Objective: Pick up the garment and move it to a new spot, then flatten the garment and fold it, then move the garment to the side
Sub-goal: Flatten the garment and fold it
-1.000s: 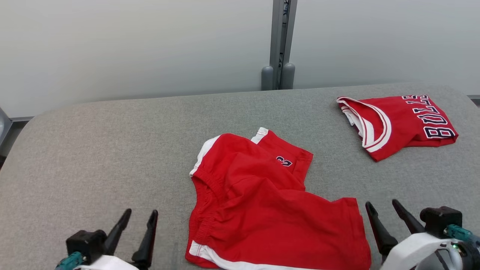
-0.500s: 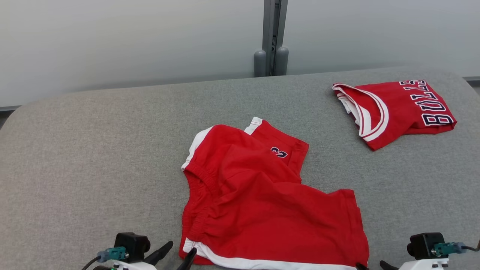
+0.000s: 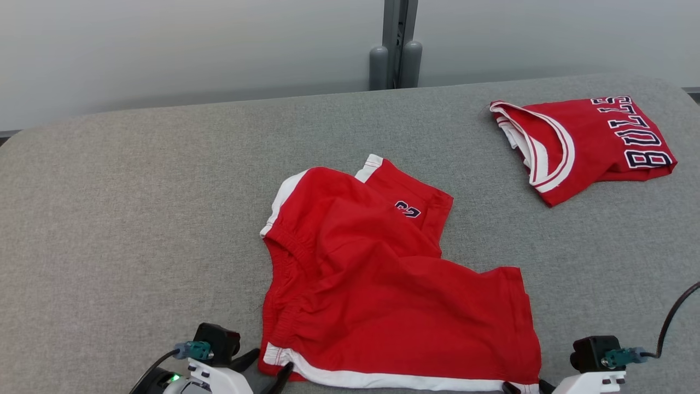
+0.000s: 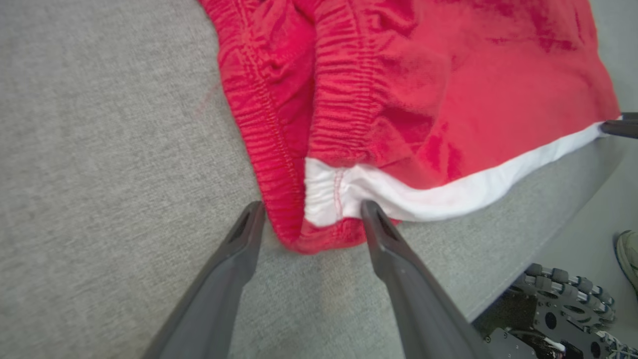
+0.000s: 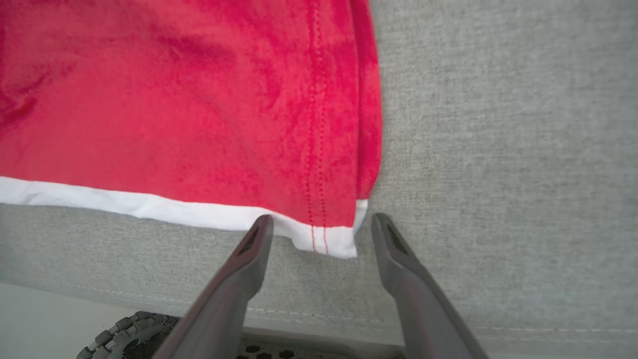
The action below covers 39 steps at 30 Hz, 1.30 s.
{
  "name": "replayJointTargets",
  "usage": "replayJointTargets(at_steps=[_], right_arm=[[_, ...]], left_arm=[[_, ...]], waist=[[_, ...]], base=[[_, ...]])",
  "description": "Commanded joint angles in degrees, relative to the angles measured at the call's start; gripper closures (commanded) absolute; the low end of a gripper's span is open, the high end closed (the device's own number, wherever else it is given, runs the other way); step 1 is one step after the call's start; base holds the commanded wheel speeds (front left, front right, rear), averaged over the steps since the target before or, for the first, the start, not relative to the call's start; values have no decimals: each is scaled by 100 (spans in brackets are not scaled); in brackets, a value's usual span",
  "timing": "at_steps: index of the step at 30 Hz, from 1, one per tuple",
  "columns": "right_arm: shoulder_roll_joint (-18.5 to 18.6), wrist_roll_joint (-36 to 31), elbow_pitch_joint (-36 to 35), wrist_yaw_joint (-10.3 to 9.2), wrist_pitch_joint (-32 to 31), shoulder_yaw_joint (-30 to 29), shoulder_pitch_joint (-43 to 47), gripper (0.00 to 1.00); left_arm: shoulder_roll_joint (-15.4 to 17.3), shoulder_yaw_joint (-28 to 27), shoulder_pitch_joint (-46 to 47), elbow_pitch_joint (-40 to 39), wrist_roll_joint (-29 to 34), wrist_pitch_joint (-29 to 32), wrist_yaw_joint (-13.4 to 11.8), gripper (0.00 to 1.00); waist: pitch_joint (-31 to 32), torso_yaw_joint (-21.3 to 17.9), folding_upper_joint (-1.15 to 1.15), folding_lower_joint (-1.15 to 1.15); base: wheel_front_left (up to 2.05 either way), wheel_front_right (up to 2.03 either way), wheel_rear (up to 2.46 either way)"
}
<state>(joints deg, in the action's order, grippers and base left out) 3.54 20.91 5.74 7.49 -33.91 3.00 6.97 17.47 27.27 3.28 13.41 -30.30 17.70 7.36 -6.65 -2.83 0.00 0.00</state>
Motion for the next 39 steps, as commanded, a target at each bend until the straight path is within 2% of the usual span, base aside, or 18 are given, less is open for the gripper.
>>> replayJointTargets(at_steps=[1,2,3,4,5,6,7,9,18,22,29,31,34,37,39], right_arm=[[-5,40,43,1,38,51,-61,0],[-11,55,62,1,90,99,-85,19],[-15,71,79,1,146,130,-110,47],[-16,80,107,1,185,159,-126,61],[-6,78,137,1,225,188,-142,95],[11,83,165,1,246,203,-155,95],[30,92,184,1,280,214,-162,100],[66,123,217,1,327,257,-182,100],[262,420,-32,1,600,223,-101,100],[336,669,-446,1,571,150,51,100],[420,701,-1239,1,583,30,183,100],[449,698,-1430,1,598,96,24,100],[549,622,-1599,1,778,291,-450,100],[661,532,-1434,1,1016,435,-1117,100],[602,606,-1267,2,1167,575,-1674,100]], left_arm=[[30,11,135,9,-44,-39,23,0],[25,42,135,26,-69,-57,23,0],[43,61,136,39,-78,-68,23,0],[65,73,150,33,-95,-93,23,0],[81,78,160,25,-113,-112,24,0],[91,91,167,5,-131,-133,24,10],[92,89,168,-23,-154,-186,24,45],[110,97,139,-52,-176,-206,23,100],[306,69,-215,-693,-633,-16,17,100],[447,-8,-421,-1262,-800,138,-37,100],[572,-216,-477,-2098,-1160,192,-53,100],[598,-363,-353,-2240,-1294,72,-37,100],[814,-493,-77,-2282,-1439,76,-5,100],[1053,-589,501,-2179,-1674,156,13,100],[1183,-661,1007,-2021,-1940,227,21,100]], waist=[[-7,-14,0,0],[-11,-22,0,0],[-12,-28,0,0],[-12,-33,0,0],[-9,-34,0,0],[-5,-32,0,0],[2,-31,0,0],[25,-23,0,0],[294,67,0,0],[320,139,0,0],[228,239,0,0],[167,210,0,0],[16,152,0,0],[-204,95,0,0],[-416,58,0,0]], base=[[0,0,0],[0,0,0],[0,0,0],[0,0,0],[0,0,0],[0,0,0],[0,0,0],[0,0,0],[0,0,0],[0,0,0],[0,0,0],[0,0,0],[0,0,0],[0,0,0],[0,0,0]])
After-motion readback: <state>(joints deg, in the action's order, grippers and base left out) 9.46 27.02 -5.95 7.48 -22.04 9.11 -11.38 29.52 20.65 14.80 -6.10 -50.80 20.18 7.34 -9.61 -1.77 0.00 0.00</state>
